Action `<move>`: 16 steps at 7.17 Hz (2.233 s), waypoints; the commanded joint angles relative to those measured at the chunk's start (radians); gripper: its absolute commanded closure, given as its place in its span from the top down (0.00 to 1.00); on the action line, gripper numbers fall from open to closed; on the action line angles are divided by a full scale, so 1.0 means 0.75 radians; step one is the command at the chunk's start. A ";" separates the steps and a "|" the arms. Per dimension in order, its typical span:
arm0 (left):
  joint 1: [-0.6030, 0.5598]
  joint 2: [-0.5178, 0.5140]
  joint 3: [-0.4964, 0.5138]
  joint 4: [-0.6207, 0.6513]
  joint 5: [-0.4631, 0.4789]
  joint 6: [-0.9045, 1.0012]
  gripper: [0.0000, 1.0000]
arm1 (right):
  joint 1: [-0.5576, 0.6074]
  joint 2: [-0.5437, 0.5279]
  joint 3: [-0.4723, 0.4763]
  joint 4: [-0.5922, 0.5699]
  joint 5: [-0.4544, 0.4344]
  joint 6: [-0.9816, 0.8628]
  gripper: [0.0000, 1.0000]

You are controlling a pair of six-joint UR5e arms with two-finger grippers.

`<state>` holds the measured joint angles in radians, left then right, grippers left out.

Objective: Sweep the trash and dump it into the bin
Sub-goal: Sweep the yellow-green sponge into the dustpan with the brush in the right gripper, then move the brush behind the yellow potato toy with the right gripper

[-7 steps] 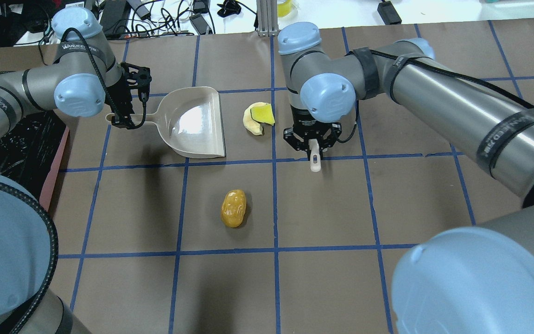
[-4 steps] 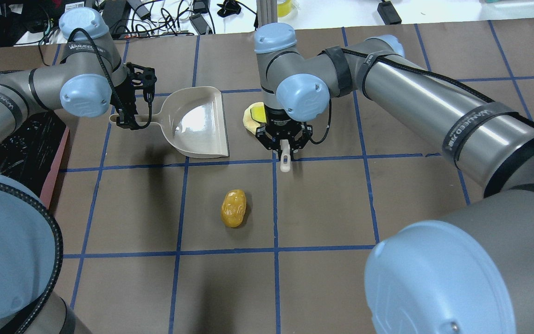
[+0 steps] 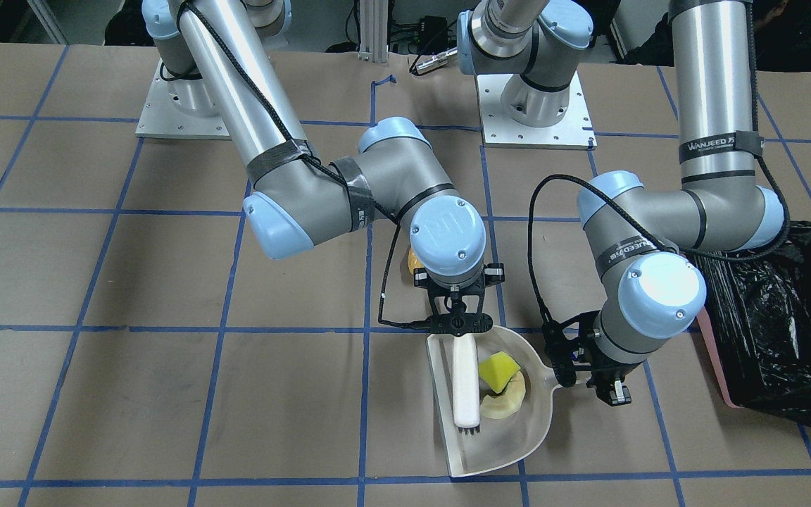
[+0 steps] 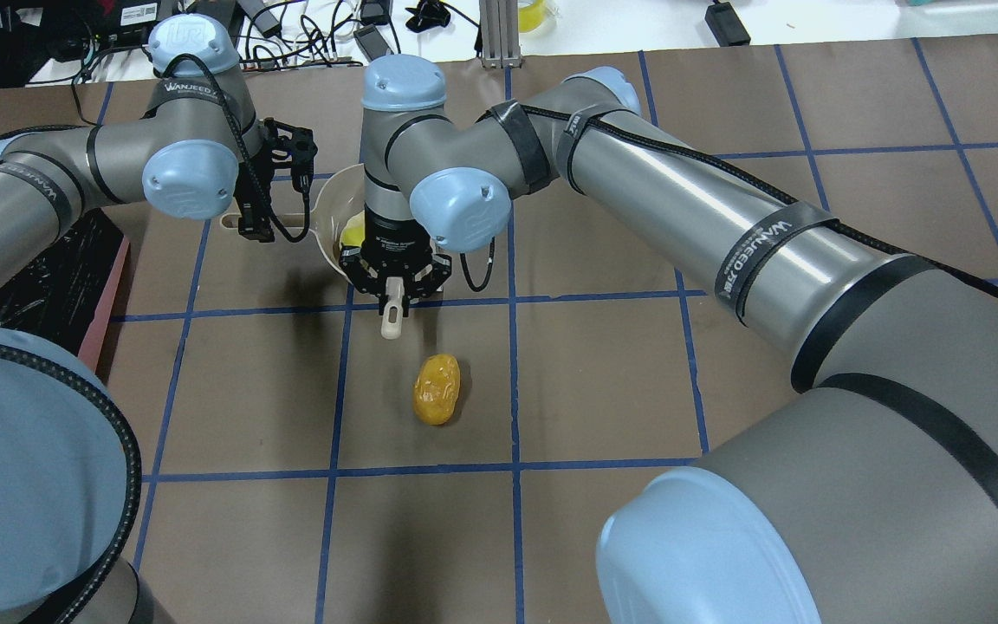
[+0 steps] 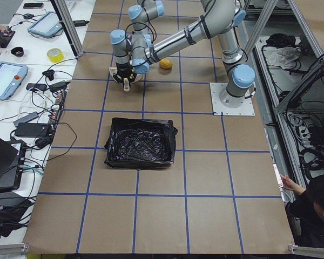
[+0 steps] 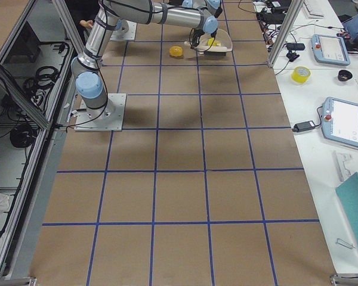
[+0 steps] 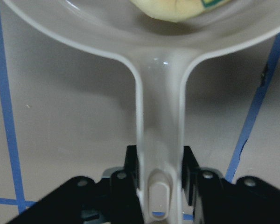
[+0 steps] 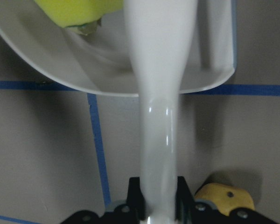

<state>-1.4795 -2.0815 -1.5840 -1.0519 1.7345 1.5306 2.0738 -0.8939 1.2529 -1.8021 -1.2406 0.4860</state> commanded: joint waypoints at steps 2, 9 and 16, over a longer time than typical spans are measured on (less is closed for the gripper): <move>0.007 0.028 -0.013 0.000 -0.001 0.039 0.00 | 0.008 -0.133 0.031 0.091 -0.345 -0.022 0.05; 0.144 0.355 -0.429 0.018 0.127 0.346 0.00 | -0.012 -0.837 0.940 0.186 -0.184 0.363 0.03; 0.122 0.546 -0.661 0.094 0.121 0.260 0.00 | 0.239 -0.449 0.744 -0.124 -0.054 0.520 0.03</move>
<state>-1.3878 -1.6697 -2.0808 -0.9801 1.8243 1.7399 2.2266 -1.3136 1.8759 -1.8326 -1.2815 0.8786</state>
